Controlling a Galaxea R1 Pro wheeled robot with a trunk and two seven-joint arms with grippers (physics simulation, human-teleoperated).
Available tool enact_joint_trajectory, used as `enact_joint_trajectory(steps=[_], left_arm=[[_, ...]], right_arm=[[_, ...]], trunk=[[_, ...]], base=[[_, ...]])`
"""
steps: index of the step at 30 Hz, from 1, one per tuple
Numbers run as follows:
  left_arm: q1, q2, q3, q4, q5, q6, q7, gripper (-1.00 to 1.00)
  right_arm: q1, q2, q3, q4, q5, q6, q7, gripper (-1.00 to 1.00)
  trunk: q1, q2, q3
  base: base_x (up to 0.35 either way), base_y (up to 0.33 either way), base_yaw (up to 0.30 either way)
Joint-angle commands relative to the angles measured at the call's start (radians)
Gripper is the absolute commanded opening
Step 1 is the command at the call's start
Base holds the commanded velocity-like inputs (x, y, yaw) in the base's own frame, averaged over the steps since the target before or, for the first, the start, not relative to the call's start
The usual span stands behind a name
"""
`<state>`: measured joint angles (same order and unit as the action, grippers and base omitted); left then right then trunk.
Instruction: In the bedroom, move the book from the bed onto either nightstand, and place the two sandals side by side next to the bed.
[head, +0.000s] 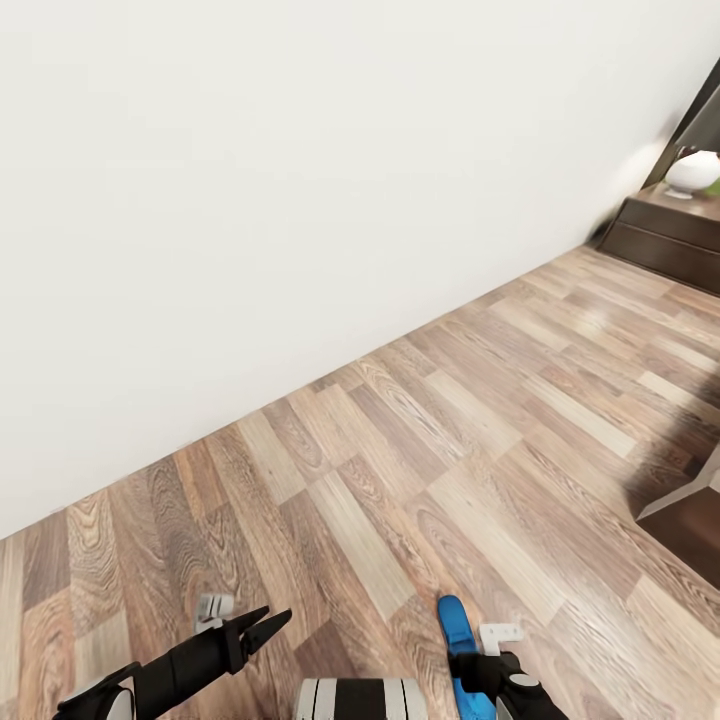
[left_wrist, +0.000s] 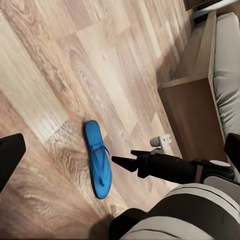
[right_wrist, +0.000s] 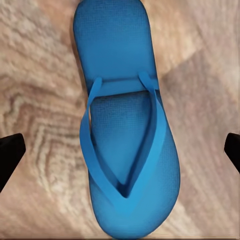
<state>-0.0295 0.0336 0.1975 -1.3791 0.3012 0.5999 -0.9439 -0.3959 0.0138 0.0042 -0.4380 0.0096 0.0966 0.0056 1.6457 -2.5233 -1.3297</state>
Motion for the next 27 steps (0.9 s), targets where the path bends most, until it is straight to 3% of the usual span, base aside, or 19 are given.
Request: enact_joint_trajectory(steps=[1, 27], left_arm=[[0.0, 0.0, 0.0, 0.0, 0.006, 0.008, -0.001, 1.0], [-0.001, 0.0, 0.0, 0.0, 0.006, 0.008, -0.001, 1.0]], right_arm=[[0.0, 0.0, 0.0, -0.003, 0.001, 0.006, 0.001, 1.0], [0.0, -0.001, 0.0, -0.003, 0.001, 0.006, 0.001, 1.0]], trunk=[[0.0, -0.001, -0.005], [0.012, -0.007, -0.105]], base=[[0.0, 0.0, 0.0], [0.0, 0.0, 0.0]])
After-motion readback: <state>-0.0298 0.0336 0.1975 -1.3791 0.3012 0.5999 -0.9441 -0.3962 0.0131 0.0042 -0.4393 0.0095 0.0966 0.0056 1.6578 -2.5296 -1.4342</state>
